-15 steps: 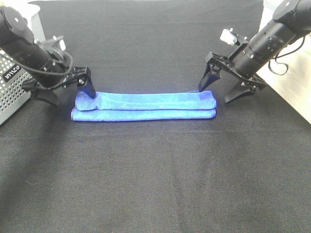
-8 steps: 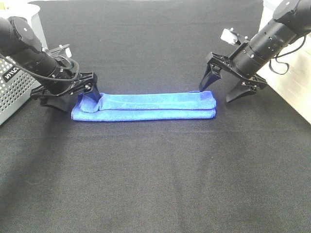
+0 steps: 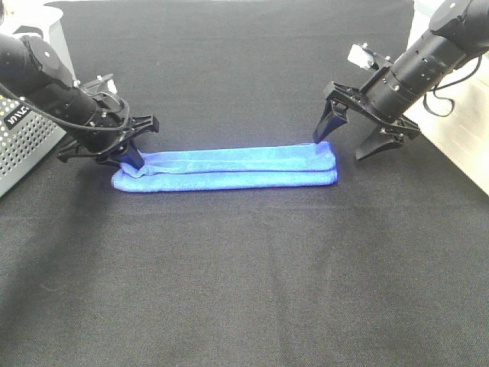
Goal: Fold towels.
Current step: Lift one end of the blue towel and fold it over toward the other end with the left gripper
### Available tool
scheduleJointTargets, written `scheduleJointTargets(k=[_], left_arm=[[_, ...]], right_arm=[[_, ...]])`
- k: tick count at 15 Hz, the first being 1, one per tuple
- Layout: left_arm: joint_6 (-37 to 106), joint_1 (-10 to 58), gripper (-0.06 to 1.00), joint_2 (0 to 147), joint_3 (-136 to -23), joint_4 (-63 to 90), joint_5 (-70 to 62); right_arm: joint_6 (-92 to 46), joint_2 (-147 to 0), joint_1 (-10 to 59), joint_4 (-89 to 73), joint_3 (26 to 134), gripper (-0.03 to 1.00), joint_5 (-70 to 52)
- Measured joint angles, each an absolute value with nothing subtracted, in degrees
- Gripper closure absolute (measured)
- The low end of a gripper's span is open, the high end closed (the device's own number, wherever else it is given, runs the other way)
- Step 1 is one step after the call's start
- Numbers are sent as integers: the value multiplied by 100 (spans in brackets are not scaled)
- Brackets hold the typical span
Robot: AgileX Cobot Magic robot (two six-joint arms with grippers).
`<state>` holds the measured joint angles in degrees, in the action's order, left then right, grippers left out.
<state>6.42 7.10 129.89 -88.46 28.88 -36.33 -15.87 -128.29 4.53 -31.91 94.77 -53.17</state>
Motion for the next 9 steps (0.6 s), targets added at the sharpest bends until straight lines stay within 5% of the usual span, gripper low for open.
scheduleJointTargets(k=[6, 9], left_arm=[[286, 493, 89, 11992, -8841, 2011, -4200], [-160, 934, 89, 11774, -9219, 2011, -4916]], right_arm=[[-1581, -12829, 453, -3191, 9477, 17, -5403], [-1581, -12829, 453, -3191, 9477, 17, -5712]])
